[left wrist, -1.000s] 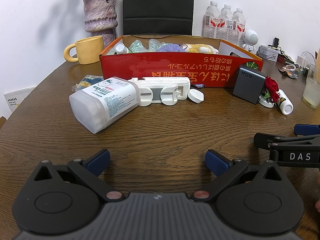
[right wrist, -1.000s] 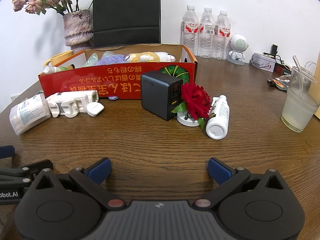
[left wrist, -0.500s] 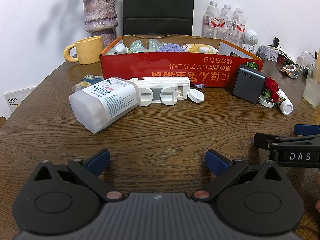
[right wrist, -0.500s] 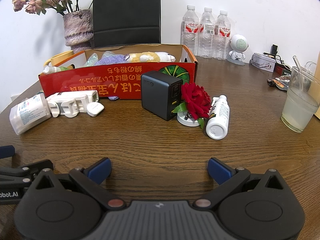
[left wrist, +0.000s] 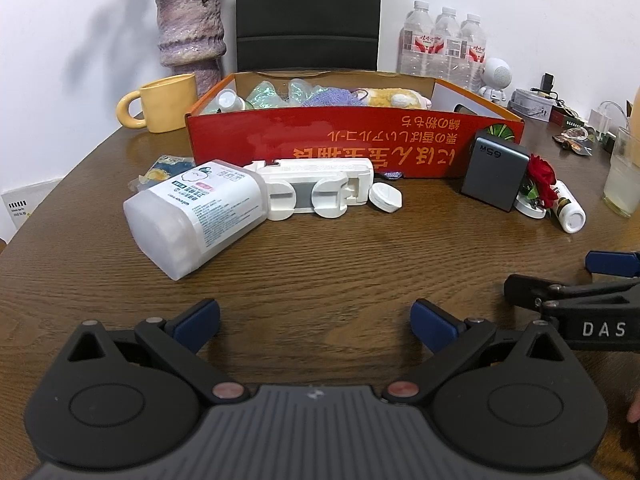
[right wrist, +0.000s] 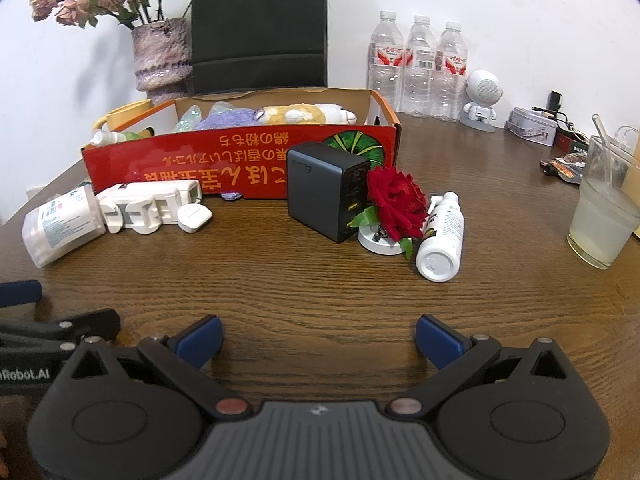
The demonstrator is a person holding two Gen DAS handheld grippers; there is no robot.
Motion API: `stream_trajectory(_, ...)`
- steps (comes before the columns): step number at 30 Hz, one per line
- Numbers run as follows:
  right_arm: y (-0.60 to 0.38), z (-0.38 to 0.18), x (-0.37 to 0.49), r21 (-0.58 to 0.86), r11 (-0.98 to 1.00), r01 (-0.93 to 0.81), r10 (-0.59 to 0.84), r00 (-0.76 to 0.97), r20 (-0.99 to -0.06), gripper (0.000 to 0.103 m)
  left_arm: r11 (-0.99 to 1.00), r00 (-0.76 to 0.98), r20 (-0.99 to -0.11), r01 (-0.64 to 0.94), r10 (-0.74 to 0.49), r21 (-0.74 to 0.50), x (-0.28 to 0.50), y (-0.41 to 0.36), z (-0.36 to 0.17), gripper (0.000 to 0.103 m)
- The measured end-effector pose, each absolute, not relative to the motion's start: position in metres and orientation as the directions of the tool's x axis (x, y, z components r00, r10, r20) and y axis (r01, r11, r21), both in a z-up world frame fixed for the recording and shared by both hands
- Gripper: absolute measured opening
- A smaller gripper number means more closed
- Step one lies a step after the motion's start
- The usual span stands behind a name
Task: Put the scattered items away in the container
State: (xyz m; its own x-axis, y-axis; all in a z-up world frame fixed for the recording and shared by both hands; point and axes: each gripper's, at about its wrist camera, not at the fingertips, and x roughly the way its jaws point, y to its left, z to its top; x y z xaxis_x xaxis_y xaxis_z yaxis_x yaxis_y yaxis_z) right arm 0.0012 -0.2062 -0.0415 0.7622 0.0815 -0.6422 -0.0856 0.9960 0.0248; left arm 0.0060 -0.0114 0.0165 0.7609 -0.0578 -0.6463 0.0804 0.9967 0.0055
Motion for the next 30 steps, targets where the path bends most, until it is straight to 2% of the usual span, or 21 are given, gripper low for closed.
stream_trajectory(2,-0.211,-0.041,0.002,0.020,0.992,-0.127,0.110,0.754,-0.648,0.103,0.996,0.761,-0.646,0.087,-0.061,0.008,0.007,-0.013,0.017,0.103)
stream_trajectory(4,-0.221,-0.035,0.001,0.022,0.992,-0.127,0.111,0.758,-0.643,0.095,0.992,0.766,-0.634,0.128,-0.107,-0.012,0.008,-0.013,0.020,0.103)
stream_trajectory(6,-0.235,-0.026,-0.004,0.040,0.992,-0.121,0.120,0.788,-0.604,0.094,0.977,0.772,-0.603,0.204,-0.201,-0.065,0.008,-0.011,0.027,0.103)
stream_trajectory(9,-0.248,-0.010,-0.001,0.035,0.986,-0.164,0.157,0.835,-0.528,0.094,0.962,0.782,-0.573,0.268,-0.245,-0.046,0.023,-0.022,0.038,0.103)
stream_trajectory(11,-0.249,-0.006,0.014,-0.014,0.982,-0.191,0.157,0.845,-0.511,0.090,0.952,0.787,-0.555,0.306,-0.269,-0.028,0.034,-0.031,0.045,0.102)
stream_trajectory(13,-0.250,-0.006,0.031,-0.052,0.979,-0.199,0.144,0.843,-0.518,0.074,0.939,0.791,-0.536,0.344,-0.294,-0.008,0.045,-0.039,0.052,0.092)
stream_trajectory(14,-0.251,-0.006,0.040,-0.068,0.975,-0.213,0.147,0.840,-0.522,0.070,0.932,0.793,-0.527,0.362,-0.307,0.002,0.051,-0.043,0.056,0.092)
stream_trajectory(15,-0.252,-0.006,0.049,-0.077,0.970,-0.232,0.157,0.834,-0.530,0.065,0.925,0.794,-0.518,0.380,-0.320,0.012,0.056,-0.047,0.060,0.092)
stream_trajectory(17,-0.255,-0.008,0.066,-0.069,0.955,-0.288,0.203,0.808,-0.553,0.064,0.910,0.801,-0.493,0.412,-0.339,0.042,0.065,-0.055,0.066,0.092)
stream_trajectory(20,-0.263,-0.014,0.083,-0.032,0.948,-0.318,0.242,0.780,-0.576,0.057,0.890,0.804,-0.477,0.447,-0.355,0.091,0.076,-0.070,0.068,0.093)
stream_trajectory(21,-0.266,-0.015,0.085,-0.037,0.949,-0.314,0.234,0.776,-0.586,0.046,0.872,0.787,-0.488,0.479,-0.377,0.100,0.079,-0.077,0.066,0.094)
stream_trajectory(22,-0.268,-0.016,0.087,-0.046,0.949,-0.311,0.224,0.771,-0.596,0.042,0.855,0.775,-0.497,0.506,-0.391,0.116,0.080,-0.085,0.063,0.099)
stream_trajectory(26,-0.282,-0.018,0.087,-0.057,0.953,-0.298,0.205,0.769,-0.606,0.039,0.812,0.786,-0.501,0.530,-0.361,0.246,0.085,-0.123,0.044,0.101)
stream_trajectory(30,-0.297,-0.020,0.089,-0.024,0.961,-0.276,0.209,0.779,-0.591,0.038,0.804,0.785,-0.482,0.544,-0.388,0.238,0.090,-0.144,0.035,0.101)
